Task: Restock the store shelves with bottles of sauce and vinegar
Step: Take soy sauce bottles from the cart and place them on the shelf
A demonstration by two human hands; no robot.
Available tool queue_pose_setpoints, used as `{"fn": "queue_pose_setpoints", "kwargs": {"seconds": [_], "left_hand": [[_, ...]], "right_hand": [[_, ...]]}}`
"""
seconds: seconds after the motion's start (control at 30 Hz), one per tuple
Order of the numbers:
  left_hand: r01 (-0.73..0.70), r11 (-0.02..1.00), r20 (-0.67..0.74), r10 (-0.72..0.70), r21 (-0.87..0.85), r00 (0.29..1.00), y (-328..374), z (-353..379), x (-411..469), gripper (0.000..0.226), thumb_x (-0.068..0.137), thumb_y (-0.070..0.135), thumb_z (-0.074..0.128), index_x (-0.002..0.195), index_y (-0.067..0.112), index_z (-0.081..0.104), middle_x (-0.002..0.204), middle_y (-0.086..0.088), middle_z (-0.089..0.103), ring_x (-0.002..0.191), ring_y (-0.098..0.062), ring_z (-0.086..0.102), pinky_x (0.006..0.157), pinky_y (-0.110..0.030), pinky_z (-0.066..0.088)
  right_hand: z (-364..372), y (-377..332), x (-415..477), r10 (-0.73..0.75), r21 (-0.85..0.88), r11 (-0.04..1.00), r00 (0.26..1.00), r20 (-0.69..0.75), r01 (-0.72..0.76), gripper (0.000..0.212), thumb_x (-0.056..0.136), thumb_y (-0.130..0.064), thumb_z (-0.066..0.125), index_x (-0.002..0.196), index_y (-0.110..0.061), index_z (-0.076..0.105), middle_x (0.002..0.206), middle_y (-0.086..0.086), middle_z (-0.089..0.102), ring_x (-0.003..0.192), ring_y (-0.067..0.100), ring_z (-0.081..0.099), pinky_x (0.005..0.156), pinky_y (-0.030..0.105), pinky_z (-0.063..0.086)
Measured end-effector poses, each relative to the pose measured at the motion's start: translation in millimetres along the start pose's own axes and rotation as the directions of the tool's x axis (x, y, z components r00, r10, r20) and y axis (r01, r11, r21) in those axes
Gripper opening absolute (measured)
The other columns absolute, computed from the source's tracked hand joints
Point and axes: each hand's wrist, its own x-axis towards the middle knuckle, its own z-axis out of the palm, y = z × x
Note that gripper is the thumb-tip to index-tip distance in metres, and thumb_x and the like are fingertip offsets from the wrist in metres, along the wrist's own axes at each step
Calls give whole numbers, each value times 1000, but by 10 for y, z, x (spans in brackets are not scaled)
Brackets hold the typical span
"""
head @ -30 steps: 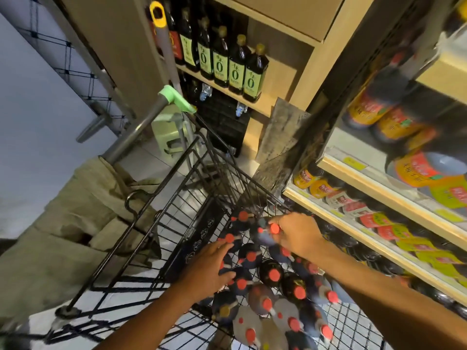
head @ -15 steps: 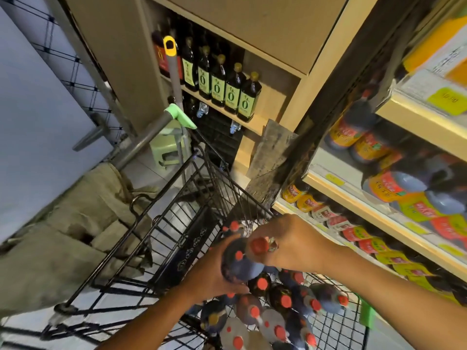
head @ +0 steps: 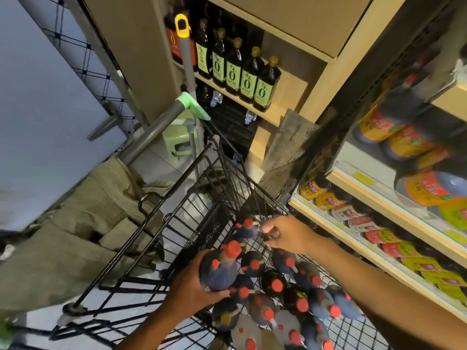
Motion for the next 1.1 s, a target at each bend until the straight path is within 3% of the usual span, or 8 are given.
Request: {"fn": "queue_pose_setpoints", "kwargs": {"seconds": [0.23, 0.37, 0.53, 0.67, 0.77, 0.87, 1.0, 1.1], "left_hand": [[69, 995, -30, -71, -73, 997, -334, -144, 2, 111, 41, 78, 90, 139, 54, 43, 125, 36, 62, 111, 14, 61, 78, -8, 54], [109, 991, 47, -105, -84, 993, -556, -196, 32, 100, 56, 55, 99, 142, 40, 49, 131, 11, 67, 120, -13, 66, 94, -32, 59], [147, 988, -1, -147, -48, 989, -648, -189, -45, 112, 51, 63, 99, 147, 40, 45, 130, 21, 66, 116, 1, 65, 86, -26, 60], [158, 986, -47, -160, -47, 986, -558, -212, -94, 111, 50, 73, 93, 145, 46, 42, 122, 32, 65, 107, 12, 64, 72, -2, 50], [161, 986, -19, -162, -53, 987, -492, -261, -63, 102, 45, 72, 95, 133, 45, 51, 115, 27, 70, 105, 7, 67, 74, -8, 51], [169, 983, 10, -169, -68, 986, -412, -282, -35, 105, 48, 68, 95, 139, 48, 46, 120, 28, 68, 107, 8, 65, 75, -15, 55], [146, 987, 7, -146, -72, 989, -229, -298, -5, 100, 52, 62, 95, 136, 56, 43, 123, 35, 62, 108, 17, 60, 68, -7, 54], [170, 981, 9, -170, -96, 985, -129, -287, 29, 104, 47, 69, 93, 137, 51, 44, 122, 32, 63, 107, 12, 62, 77, -21, 56]], "right_hand": [[499, 123, 743, 236, -81, 968, 971, -35, -239, 29, 98, -19, 60, 127, -16, 64, 109, 8, 69, 96, 22, 69, 81, 32, 58], [603, 137, 1006, 205, 46, 978, 979, 6, -205, 32, 100, -32, 61, 129, -17, 63, 123, 6, 66, 113, 26, 63, 97, 40, 52], [727, 122, 1180, 274, -167, 945, 960, -60, -281, 26, 96, -43, 62, 116, -26, 64, 113, 3, 69, 104, 28, 68, 88, 41, 58], [797, 83, 1192, 303, -245, 913, 944, -130, -326, 19, 100, -36, 55, 109, -24, 66, 107, 5, 72, 99, 29, 71, 77, 35, 55], [841, 192, 1049, 228, -217, 937, 949, -217, -275, 21, 105, -33, 48, 115, -23, 64, 94, 4, 68, 82, 27, 68, 67, 32, 51], [794, 232, 830, 60, -237, 962, 947, -315, -139, 19, 103, -28, 60, 102, -9, 67, 69, 3, 56, 54, 22, 55, 48, 29, 45], [563, 122, 583, 199, -151, 965, 972, -123, -216, 48, 105, -49, 28, 90, -16, 60, 80, 6, 65, 73, 22, 65, 67, 39, 59], [334, 97, 293, 145, -95, 982, 976, -165, -162, 30, 100, -44, 45, 89, -22, 61, 82, 2, 67, 78, 22, 67, 74, 44, 59]]}}
